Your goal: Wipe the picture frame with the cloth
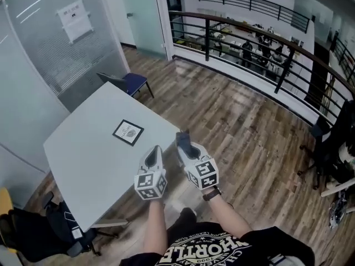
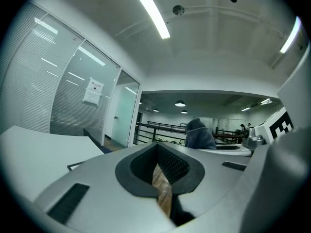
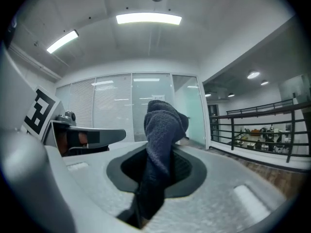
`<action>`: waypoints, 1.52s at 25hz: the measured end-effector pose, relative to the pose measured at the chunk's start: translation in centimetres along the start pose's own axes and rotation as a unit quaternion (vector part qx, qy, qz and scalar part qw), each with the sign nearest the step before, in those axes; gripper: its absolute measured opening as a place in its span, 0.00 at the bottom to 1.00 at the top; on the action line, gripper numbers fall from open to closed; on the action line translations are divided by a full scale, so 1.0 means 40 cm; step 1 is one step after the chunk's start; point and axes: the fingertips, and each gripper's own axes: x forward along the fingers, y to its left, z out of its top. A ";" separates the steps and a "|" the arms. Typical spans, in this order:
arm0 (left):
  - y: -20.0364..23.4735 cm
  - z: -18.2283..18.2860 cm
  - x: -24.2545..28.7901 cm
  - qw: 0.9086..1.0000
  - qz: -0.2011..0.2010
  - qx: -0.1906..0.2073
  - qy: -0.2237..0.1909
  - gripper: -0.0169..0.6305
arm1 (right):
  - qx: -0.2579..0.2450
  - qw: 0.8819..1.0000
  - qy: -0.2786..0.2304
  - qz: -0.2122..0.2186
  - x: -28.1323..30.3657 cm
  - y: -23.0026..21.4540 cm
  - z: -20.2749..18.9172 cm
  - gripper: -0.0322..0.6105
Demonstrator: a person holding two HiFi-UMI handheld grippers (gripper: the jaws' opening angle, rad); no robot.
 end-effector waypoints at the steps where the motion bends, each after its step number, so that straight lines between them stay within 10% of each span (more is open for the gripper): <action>1: 0.052 0.019 0.031 1.000 0.009 0.001 -0.001 0.04 | 0.001 1.000 0.000 0.012 0.070 0.005 0.015 0.16; 19: 0.726 0.044 0.201 0.974 0.219 -0.061 0.007 0.04 | -0.043 0.970 0.068 0.229 0.847 0.237 0.032 0.16; 38: 1.119 -0.132 0.417 0.894 0.406 -0.185 0.038 0.03 | -0.113 0.893 0.203 0.385 1.472 0.197 -0.133 0.16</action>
